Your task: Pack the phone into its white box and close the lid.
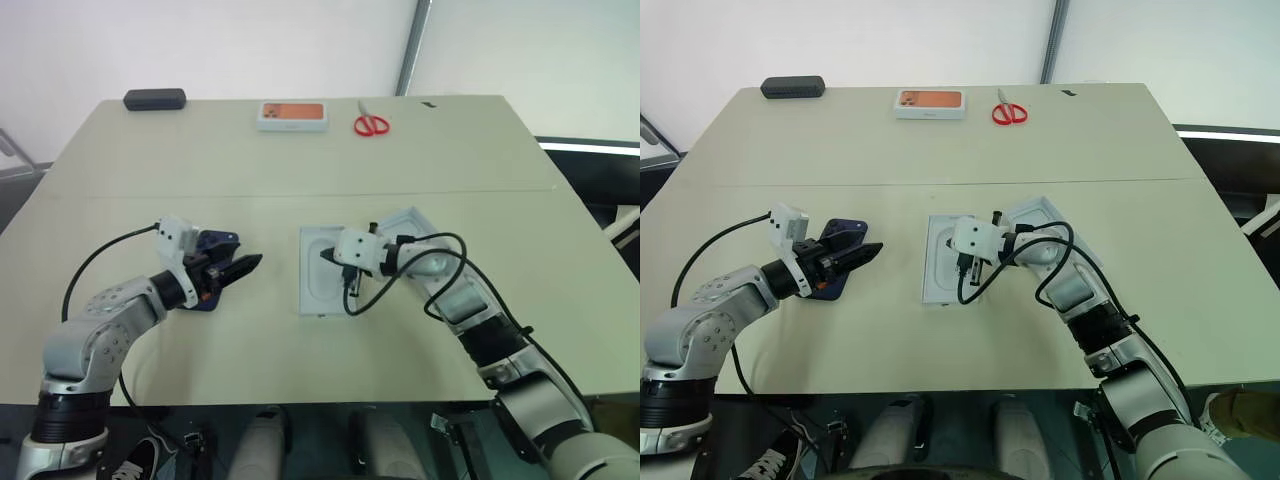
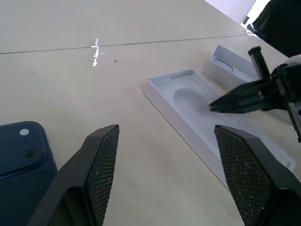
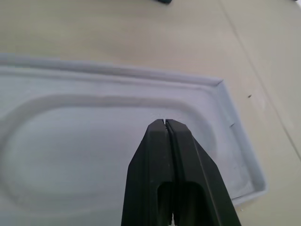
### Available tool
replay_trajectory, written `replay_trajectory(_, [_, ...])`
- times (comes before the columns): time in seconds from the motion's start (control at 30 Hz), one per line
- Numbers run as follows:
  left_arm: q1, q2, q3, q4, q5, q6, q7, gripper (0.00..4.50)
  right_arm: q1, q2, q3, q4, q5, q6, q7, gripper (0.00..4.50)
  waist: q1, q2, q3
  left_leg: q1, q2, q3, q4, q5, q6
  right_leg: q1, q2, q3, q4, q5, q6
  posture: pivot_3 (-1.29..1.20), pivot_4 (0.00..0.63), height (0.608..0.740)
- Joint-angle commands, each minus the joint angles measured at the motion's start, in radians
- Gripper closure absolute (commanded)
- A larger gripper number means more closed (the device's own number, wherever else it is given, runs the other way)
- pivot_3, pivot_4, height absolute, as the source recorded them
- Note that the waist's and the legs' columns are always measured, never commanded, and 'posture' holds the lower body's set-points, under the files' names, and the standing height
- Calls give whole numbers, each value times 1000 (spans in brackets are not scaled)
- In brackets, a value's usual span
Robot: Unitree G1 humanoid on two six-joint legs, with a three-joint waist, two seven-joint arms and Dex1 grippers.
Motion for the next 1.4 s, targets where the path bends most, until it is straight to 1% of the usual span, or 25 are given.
replay_trajectory(0.03, [-17, -1, 11, -15, 0, -1, -11, 1068, -4, 4, 30, 1, -46, -48, -17, 4456, -1, 0, 0, 0, 0, 0, 0, 0, 0, 0, 0, 0, 0, 0, 0, 0, 150, 740])
replay_trajectory(0.17, [-15, 2, 14, -16, 2, 2, -11, 1068, -8, 3, 41, 30, -80, -72, -38, 4456, 1, 0, 0, 0, 0, 0, 0, 0, 0, 0, 0, 0, 0, 0, 0, 0, 150, 740])
replay_trajectory(0.27, [-15, 5, 17, -13, 2, 9, -10, 1068, -13, -21, 56, 59, -122, -113, -44, 4456, 1, 0, 0, 0, 0, 0, 0, 0, 0, 0, 0, 0, 0, 0, 0, 0, 150, 740])
replay_trajectory(0.43, [-19, 13, 21, 0, 12, 27, -5, 1068, -10, -25, 45, 64, -118, -126, -31, 4456, 2, 0, 0, 0, 0, 0, 0, 0, 0, 1, 0, 0, 0, 0, 0, 0, 150, 740])
replay_trajectory(0.63, [-42, 43, 48, 73, 23, 40, -9, 1068, -29, -22, -7, 63, -82, -112, -43, 4456, 2, 0, 0, 0, 0, 0, 0, 0, 0, 1, 0, 0, 0, 0, 0, 0, 150, 740])
replay_trajectory(0.8, [-65, 85, 100, 161, 15, 81, -22, 1068, -57, 56, -101, -12, 58, -15, -47, 4456, -1, 0, 0, 0, 0, -1, 0, 0, 0, 0, 0, 0, 1, 0, 0, 0, 150, 740])
replay_trajectory(0.93, [-86, 135, 144, 260, 15, 105, -56, 1068, -69, 109, -98, -57, 91, 57, -38, 4456, -11, 0, 0, 0, 1, -1, 0, 0, 0, -2, 2, 0, 3, 0, 0, 0, 150, 740])
replay_trajectory(1.03, [-103, 176, 166, 344, 29, 107, -87, 1068, -75, 150, -64, -78, 75, 101, -51, 4456, -19, 0, 0, 0, 1, -1, 0, 0, 0, -2, 2, 0, 4, 0, 0, 0, 150, 740])
replay_trajectory(1.1, [-130, 214, 181, 433, 34, 137, -100, 1068, -92, 199, -13, -66, 24, 100, -90, 4456, -22, 0, 0, 0, 1, -1, 0, 0, 0, -3, 1, 0, 4, 0, 0, 0, 150, 740])
replay_trajectory(1.2, [-140, 251, 160, 500, 52, 152, -148, 1068, -119, 251, 32, -29, -18, 110, -121, 4456, -27, 0, 0, 0, 1, -1, 0, 0, 0, -5, 2, 1, 6, 0, 0, 0, 150, 740])
replay_trajectory(1.33, [-166, 261, 114, 584, 90, 184, -188, 1068, -141, 308, 74, -2, -31, 151, -120, 4456, -23, 0, 0, 0, 1, 0, -1, 0, 0, -6, 2, 1, 7, 0, 0, 0, 150, 740])
replay_trajectory(1.4, [-186, 248, 102, 608, 91, 203, -207, 1068, -148, 322, 114, 29, -70, 163, -130, 4456, -21, -2, -1, -1, 0, -1, 0, 0, -1, -5, 1, 1, 7, 0, 0, 0, 150, 740])
